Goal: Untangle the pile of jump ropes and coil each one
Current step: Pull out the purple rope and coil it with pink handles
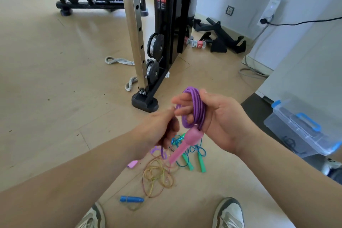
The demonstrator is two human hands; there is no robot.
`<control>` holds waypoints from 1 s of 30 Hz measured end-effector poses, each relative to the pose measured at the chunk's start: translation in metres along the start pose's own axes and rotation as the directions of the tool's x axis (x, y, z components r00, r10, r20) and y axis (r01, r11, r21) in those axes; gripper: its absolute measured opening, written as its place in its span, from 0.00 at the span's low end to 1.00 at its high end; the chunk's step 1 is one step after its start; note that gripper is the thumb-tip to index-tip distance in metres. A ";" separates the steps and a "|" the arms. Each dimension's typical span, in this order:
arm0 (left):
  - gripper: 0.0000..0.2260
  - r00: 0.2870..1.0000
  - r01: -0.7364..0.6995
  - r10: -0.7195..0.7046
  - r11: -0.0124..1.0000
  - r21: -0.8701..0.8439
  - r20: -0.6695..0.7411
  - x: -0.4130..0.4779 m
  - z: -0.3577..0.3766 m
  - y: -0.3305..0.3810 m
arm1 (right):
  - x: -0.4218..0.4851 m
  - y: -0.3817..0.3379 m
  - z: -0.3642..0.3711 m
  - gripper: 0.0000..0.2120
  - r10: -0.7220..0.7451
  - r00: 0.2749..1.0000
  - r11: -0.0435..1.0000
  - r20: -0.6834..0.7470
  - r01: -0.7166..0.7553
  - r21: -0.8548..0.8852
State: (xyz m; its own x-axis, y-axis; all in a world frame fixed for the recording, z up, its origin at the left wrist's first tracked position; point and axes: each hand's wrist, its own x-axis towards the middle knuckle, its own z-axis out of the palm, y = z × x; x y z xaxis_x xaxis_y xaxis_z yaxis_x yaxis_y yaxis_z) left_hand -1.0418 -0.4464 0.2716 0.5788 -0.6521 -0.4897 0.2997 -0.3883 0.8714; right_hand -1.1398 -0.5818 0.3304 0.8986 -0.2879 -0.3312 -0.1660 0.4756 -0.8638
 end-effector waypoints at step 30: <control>0.13 0.981 -0.187 0.090 0.673 0.716 0.172 -0.016 0.004 -0.017 | 0.010 0.000 -0.006 0.22 -0.087 0.985 0.990 -0.146 0.070 -0.119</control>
State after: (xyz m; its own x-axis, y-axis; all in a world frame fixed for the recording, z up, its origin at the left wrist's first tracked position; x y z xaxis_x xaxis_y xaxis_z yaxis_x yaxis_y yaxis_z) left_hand -1.0587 -0.4317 0.2643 0.4642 -0.7866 -0.4071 -0.4498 -0.6053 0.6567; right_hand -1.1329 -0.5897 0.3252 0.8405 -0.4466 -0.3067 -0.1500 0.3521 -0.9239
